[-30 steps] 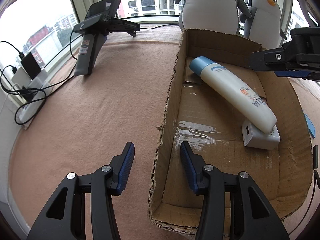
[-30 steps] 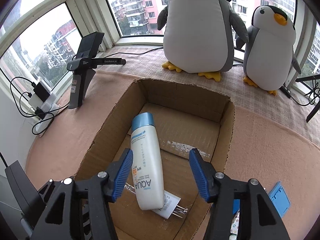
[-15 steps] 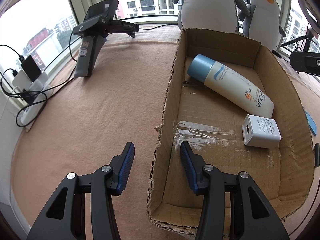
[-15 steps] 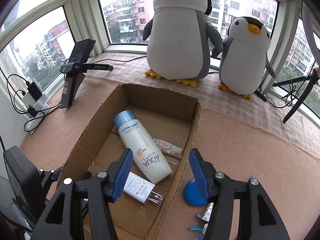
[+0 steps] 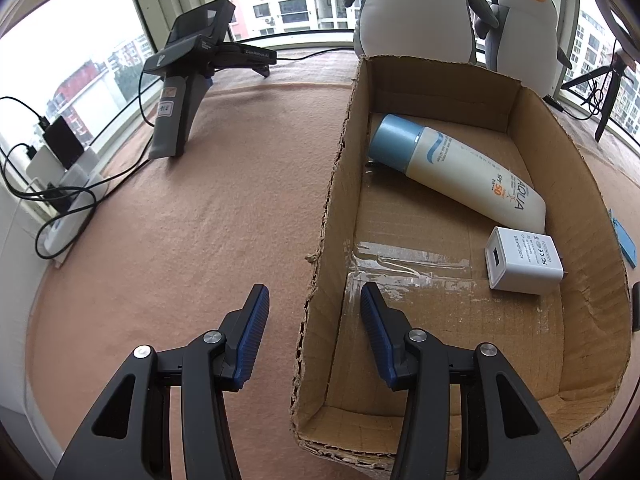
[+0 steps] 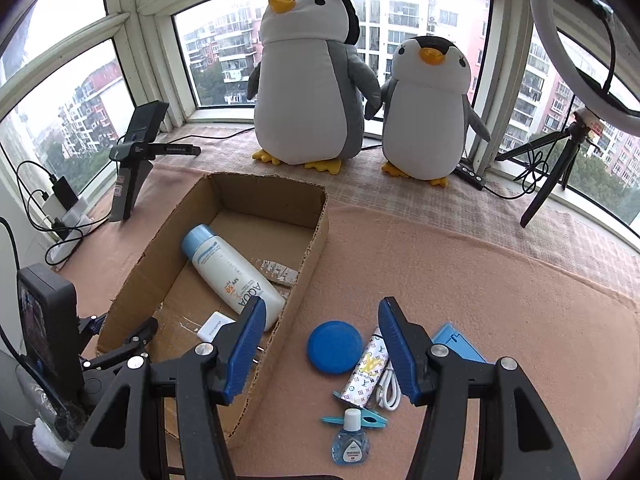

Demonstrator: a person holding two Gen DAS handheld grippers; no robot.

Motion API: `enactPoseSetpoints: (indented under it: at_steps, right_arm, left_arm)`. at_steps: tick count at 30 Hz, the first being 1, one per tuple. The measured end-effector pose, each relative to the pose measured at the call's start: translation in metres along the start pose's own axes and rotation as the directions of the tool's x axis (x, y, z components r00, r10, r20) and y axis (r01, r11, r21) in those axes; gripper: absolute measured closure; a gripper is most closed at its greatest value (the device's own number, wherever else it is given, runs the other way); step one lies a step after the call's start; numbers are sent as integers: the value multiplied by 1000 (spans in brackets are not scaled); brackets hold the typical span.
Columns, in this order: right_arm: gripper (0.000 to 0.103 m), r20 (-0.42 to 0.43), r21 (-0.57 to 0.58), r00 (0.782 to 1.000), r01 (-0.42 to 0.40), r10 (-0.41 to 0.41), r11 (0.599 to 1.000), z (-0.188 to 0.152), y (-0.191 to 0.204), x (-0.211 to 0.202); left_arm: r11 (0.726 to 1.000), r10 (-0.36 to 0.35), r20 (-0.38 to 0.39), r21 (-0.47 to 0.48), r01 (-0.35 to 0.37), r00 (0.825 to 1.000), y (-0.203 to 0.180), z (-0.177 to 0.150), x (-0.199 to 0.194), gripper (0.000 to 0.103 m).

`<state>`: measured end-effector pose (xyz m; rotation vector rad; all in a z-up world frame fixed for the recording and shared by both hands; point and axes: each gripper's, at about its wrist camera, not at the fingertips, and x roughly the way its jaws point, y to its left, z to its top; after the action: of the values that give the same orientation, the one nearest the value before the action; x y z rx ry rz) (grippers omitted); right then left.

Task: Organize rigid objects
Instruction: 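Grasp the black cylinder with the right gripper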

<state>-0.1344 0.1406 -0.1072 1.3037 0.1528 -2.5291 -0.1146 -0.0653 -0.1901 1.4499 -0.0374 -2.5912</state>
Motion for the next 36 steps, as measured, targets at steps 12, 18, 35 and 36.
enactPoseSetpoints:
  at_steps: [12, 18, 35, 36]
  right_arm:
    - [48, -81, 183, 994, 86, -72, 979, -56, -99, -11]
    - [48, -132, 234, 989, 91, -61, 968, -73, -123, -2]
    - [72, -254, 204, 967, 79, -25, 976, -94, -111, 35]
    - [73, -258, 201, 966, 79, -25, 976, -94, -110, 35]
  left_arm:
    - [1000, 0, 1, 1, 0, 1000, 0, 0, 0, 56]
    - [1000, 0, 0, -1, 0, 1000, 0, 0, 0, 56]
    - [1000, 0, 1, 0, 0, 1000, -1, -1, 0, 56]
    - [1000, 0, 1, 0, 0, 1000, -1, -1, 0, 56]
